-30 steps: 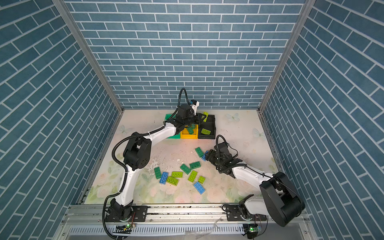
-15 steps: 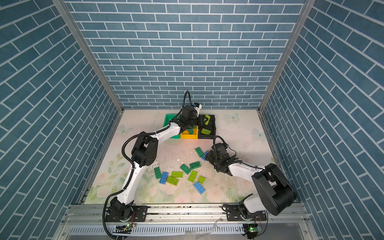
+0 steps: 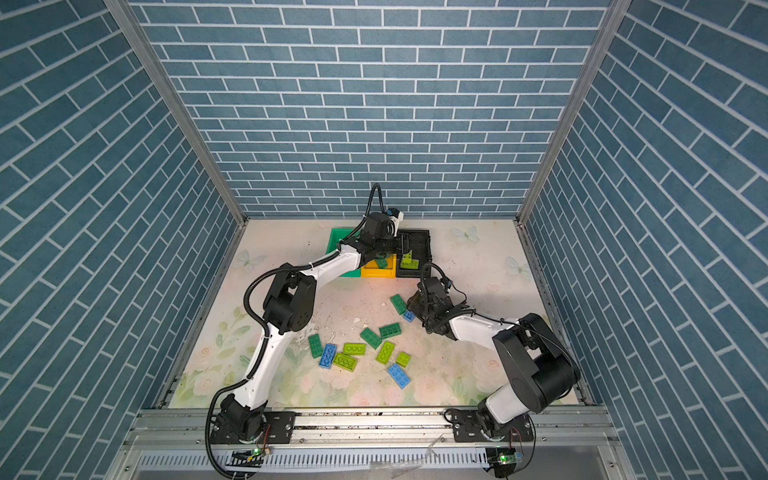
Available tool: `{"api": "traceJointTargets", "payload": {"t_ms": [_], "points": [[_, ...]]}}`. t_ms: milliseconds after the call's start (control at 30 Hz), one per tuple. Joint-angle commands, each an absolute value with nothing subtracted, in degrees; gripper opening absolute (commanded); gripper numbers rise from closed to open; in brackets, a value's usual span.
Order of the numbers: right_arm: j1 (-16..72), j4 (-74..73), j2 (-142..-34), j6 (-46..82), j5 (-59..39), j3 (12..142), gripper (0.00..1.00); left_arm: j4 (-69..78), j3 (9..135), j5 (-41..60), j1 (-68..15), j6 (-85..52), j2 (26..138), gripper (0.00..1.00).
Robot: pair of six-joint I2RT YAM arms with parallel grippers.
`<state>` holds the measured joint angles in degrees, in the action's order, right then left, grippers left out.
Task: Sort the legos into containers by color
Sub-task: 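Grasp blue brick and lift toward bins with right while left withdraws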
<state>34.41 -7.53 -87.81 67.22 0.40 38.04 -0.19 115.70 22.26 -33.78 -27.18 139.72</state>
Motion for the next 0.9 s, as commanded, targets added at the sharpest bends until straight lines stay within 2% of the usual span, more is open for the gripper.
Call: {"api": "traceJointTargets", "payload": {"t_ms": [0,200,467,867], "points": [[34.7,-4.2,-89.6,69.7,1.9,40.3,0.59,-0.7,113.8,21.6,-33.7,-25.8,135.9,0.49],[34.8,2.7,-93.7,67.4,1.8,45.8,0.56,-2.3,108.6,18.3,-34.0,-23.0,129.1,0.51],[35.7,11.8,-99.9,65.3,2.6,53.1,0.46,-3.4,98.5,12.8,-34.0,-20.3,120.1,0.53],[37.5,23.0,-103.7,60.3,9.5,59.7,0.4,-3.3,83.8,5.4,-33.6,-18.5,110.0,0.53]]}}
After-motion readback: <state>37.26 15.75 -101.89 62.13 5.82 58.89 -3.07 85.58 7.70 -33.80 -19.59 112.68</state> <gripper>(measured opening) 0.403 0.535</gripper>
